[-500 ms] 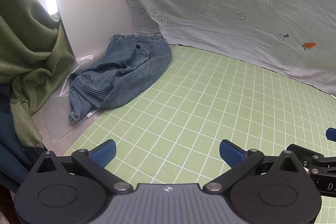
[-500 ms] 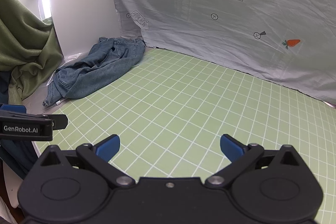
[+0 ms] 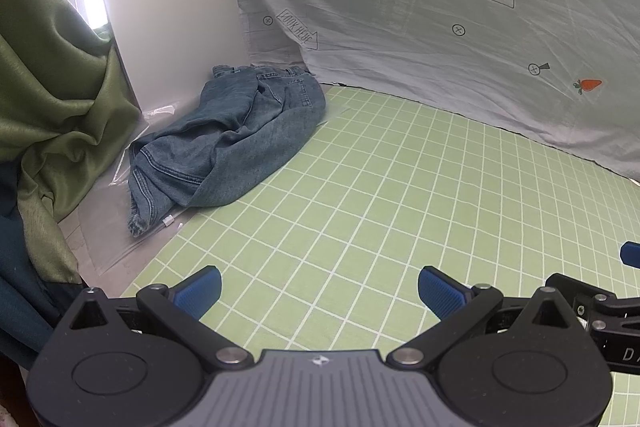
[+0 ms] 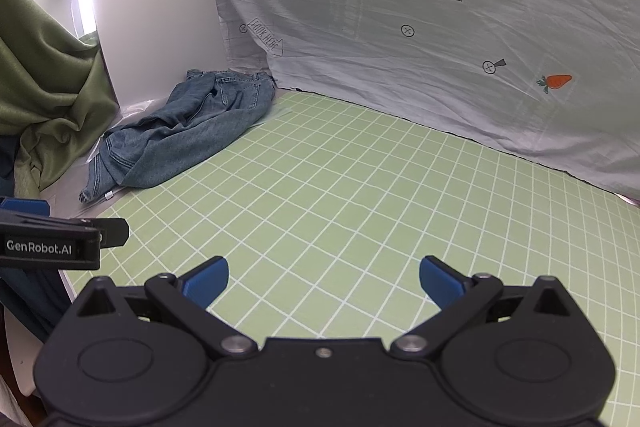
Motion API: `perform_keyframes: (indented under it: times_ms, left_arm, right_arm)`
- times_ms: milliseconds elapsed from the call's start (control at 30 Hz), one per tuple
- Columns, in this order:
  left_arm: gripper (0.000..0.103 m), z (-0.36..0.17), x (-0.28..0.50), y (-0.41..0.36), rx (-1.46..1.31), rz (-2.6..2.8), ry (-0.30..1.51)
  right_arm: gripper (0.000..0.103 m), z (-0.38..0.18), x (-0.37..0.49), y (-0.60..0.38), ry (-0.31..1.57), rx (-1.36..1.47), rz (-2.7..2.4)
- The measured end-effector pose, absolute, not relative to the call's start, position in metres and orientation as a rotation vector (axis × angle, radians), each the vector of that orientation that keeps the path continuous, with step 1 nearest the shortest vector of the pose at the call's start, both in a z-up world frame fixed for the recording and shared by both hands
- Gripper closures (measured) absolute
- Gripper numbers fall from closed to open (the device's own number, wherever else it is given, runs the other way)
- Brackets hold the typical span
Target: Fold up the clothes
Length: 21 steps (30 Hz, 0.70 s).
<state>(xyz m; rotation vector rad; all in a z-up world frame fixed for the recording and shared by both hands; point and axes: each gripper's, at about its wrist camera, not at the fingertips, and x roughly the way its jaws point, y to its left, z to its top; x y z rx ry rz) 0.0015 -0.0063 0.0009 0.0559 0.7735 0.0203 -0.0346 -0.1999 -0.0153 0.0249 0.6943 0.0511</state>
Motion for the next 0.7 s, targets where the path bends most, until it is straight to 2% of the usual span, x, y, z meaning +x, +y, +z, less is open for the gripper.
perform_keyframes:
  times_ms: [700]
  left_arm:
    - [0.000, 0.0001, -0.0003, -0.0050, 0.058, 0.018, 0.775]
  right_arm:
    - [0.000, -0.0139, -0.0372, -0.2002, 0.692, 0.024, 0.042]
